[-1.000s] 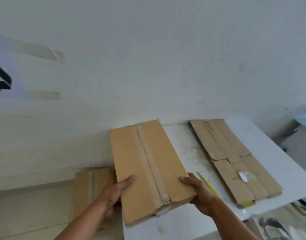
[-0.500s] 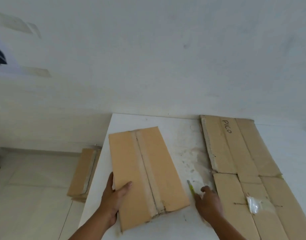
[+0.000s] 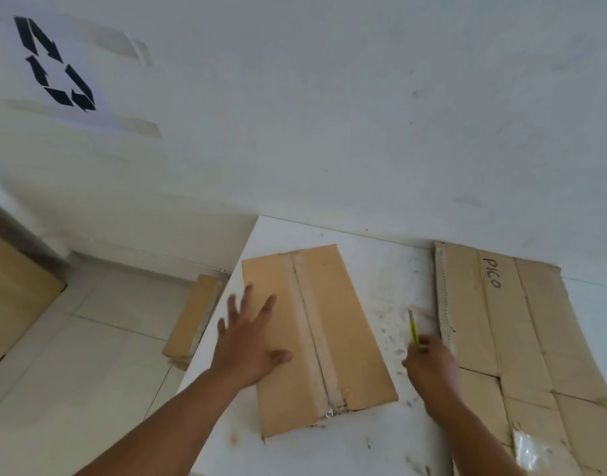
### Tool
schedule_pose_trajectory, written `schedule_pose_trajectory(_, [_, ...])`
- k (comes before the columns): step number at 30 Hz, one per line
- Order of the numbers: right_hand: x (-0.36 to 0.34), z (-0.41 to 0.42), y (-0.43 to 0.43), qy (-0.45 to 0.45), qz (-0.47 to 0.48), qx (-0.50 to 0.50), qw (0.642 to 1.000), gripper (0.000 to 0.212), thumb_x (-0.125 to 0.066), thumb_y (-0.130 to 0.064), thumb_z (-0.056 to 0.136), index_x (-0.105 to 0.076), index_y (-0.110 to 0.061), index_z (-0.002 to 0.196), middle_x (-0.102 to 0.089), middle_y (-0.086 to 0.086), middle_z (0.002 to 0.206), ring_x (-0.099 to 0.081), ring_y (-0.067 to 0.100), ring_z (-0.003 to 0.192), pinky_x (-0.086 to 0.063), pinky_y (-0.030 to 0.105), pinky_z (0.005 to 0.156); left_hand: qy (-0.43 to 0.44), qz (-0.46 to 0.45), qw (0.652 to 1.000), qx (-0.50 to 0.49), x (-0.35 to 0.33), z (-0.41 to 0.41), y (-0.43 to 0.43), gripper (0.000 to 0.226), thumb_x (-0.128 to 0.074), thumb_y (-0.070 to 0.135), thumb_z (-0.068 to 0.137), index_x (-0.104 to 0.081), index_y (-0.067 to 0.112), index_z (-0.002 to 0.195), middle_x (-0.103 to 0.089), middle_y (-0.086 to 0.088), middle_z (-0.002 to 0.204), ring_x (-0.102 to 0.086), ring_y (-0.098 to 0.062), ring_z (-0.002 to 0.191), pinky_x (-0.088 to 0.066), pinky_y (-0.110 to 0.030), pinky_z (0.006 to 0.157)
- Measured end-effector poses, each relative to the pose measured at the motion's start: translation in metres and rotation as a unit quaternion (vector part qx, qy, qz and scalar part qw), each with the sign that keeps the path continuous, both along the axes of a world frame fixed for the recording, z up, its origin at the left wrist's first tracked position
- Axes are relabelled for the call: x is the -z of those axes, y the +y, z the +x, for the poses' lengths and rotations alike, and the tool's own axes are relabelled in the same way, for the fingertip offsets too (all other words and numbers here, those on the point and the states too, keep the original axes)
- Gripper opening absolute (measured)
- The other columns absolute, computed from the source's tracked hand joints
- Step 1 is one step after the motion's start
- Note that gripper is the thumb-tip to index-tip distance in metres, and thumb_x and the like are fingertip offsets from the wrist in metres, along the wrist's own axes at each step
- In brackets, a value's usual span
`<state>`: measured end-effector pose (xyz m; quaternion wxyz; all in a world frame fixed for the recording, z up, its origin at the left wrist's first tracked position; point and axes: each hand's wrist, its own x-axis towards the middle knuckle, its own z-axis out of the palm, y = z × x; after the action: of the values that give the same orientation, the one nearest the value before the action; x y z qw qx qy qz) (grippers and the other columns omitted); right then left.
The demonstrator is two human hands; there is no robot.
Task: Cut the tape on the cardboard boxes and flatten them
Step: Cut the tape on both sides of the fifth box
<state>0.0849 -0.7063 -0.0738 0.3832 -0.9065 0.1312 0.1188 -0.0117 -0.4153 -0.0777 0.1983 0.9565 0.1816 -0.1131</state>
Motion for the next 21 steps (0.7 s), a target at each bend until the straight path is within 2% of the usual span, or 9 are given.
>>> schedule_pose_trajectory(2, [-0.016,0.007,0.028,-0.022,0.074,-0.031,0.997,0.012,-0.052,-0.018,0.098,-0.057,-0.027,0.105,-0.07,-0.001,0.078,-0.069,0.017,0.066,-0.055,0.036,0.055,0.037,0.027,0.996,0.072,-0.007,0.016,0.004,0.114,-0.068,0.069,0.079,0.007,0.037,0.159,0.039,0.005,0.159,0.031,-0.03,0.149,0.0,-0.057,0.123])
schedule_pose_trajectory(4, [-0.02,0.007,0.062,-0.015,0.109,-0.089,0.99,0.024,-0.052,-0.011,0.098,-0.056,-0.029,0.114,-0.069,-0.001,0.079,-0.069,0.016,0.065,-0.055,0.032,0.053,0.078,0.038,0.991,0.105,-0.009,0.027,0.008,0.117,-0.071,0.066,0.078,0.004,0.032,0.161,0.036,0.003,0.16,0.031,-0.028,0.149,0.002,-0.057,0.124])
schedule_pose_trajectory(8, [-0.016,0.001,0.118,-0.02,0.054,-0.195,0.979,0.036,-0.049,-0.019,0.099,-0.05,-0.032,0.132,-0.069,0.0,0.085,-0.066,0.019,0.077,-0.053,0.034,0.066,0.102,0.042,0.987,0.12,-0.009,0.044,0.018,0.125,-0.08,0.067,0.066,-0.006,0.028,0.159,0.026,-0.003,0.165,0.025,-0.03,0.151,0.002,-0.056,0.124])
schedule_pose_trajectory(12, [-0.011,0.0,0.147,-0.035,0.003,-0.268,0.963,0.05,-0.043,-0.013,0.098,-0.039,-0.023,0.146,-0.066,0.011,0.115,-0.062,0.028,0.1,-0.045,0.028,0.076,0.082,0.056,0.985,0.14,-0.01,0.051,0.026,0.125,-0.078,0.074,0.061,-0.014,0.027,0.158,-0.001,-0.005,0.167,0.002,-0.029,0.154,-0.008,-0.053,0.124])
schedule_pose_trajectory(14, [-0.01,0.002,0.157,-0.063,-0.028,-0.298,0.952,0.053,-0.042,-0.009,0.096,-0.037,-0.019,0.149,-0.061,0.012,0.121,-0.059,0.03,0.107,-0.044,0.03,0.081,0.052,0.093,0.982,0.154,-0.012,0.059,0.034,0.111,-0.071,0.073,0.072,-0.019,0.025,0.158,-0.022,-0.005,0.16,-0.019,-0.029,0.149,-0.019,-0.049,0.122])
schedule_pose_trajectory(16, [-0.01,0.006,0.167,-0.069,-0.061,-0.319,0.943,0.056,-0.042,-0.007,0.096,-0.033,-0.017,0.151,-0.058,0.013,0.122,-0.056,0.031,0.109,-0.043,0.031,0.084,0.031,0.117,0.978,0.172,-0.016,0.069,0.044,0.095,-0.066,0.068,0.08,-0.029,0.024,0.155,-0.034,-0.004,0.148,-0.032,-0.028,0.138,-0.025,-0.046,0.118])
schedule_pose_trajectory(18, [-0.014,0.011,0.178,-0.042,-0.101,-0.333,0.936,0.063,-0.044,-0.005,0.095,-0.026,-0.016,0.154,-0.055,0.013,0.123,-0.054,0.03,0.111,-0.043,0.031,0.085,0.031,0.104,0.978,0.179,-0.018,0.077,0.049,0.093,-0.071,0.065,0.077,-0.033,0.025,0.152,-0.031,-0.005,0.145,-0.028,-0.03,0.14,-0.021,-0.051,0.12])
schedule_pose_trajectory(19, [-0.015,0.014,0.184,-0.024,-0.122,-0.34,0.932,0.067,-0.047,-0.003,0.094,-0.022,-0.016,0.155,-0.053,0.013,0.124,-0.054,0.029,0.112,-0.045,0.031,0.087,0.041,0.084,0.98,0.176,-0.017,0.08,0.051,0.099,-0.075,0.063,0.075,-0.029,0.024,0.154,-0.025,-0.006,0.149,-0.018,-0.033,0.146,-0.015,-0.055,0.122])
schedule_pose_trajectory(21, [-0.014,0.018,0.194,0.004,-0.166,-0.349,0.922,0.077,-0.054,-0.004,0.092,-0.014,-0.015,0.157,-0.049,0.011,0.129,-0.053,0.026,0.113,-0.046,0.029,0.091,0.069,0.03,0.983,0.168,-0.015,0.085,0.055,0.115,-0.08,0.057,0.074,-0.012,0.024,0.16,0.005,-0.003,0.162,0.011,-0.036,0.152,-0.006,-0.059,0.122])
